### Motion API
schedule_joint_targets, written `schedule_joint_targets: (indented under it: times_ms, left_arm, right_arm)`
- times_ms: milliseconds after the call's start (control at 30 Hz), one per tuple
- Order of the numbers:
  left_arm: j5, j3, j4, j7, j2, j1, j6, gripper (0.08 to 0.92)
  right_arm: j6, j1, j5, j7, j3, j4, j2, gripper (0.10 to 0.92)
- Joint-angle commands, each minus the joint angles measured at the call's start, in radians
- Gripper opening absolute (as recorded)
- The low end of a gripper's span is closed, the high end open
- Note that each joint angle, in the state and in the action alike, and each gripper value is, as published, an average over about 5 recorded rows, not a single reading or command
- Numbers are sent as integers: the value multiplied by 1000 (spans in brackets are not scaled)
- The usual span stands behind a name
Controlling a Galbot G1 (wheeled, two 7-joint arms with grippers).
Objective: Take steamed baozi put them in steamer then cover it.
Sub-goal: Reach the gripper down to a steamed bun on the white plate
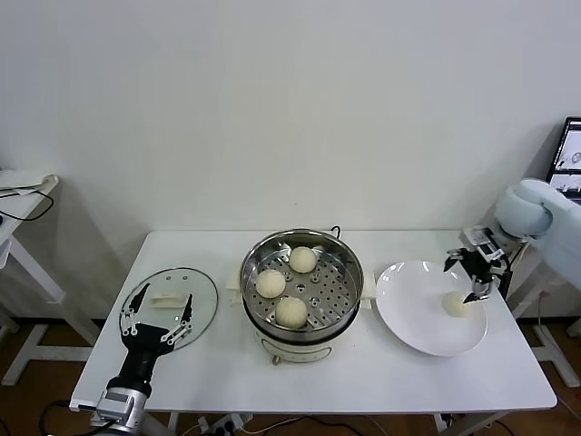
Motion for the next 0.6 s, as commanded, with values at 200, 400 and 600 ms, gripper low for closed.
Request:
schedule_joint_targets:
  times_ms: [200,400,600]
  left_arm:
    - [4,2,11,-1,-3,-5,2,823]
    - [5,0,17,-2,-6,-10,4,823]
    - [6,-3,24,-2,-7,-13,3,823]
  right_arm:
    - [5,-278,-235,44,336,-273,111,823]
    - [26,-294,-250,67,355,-317,159,823]
    - [43,-304,-268,86,369,-354,199,823]
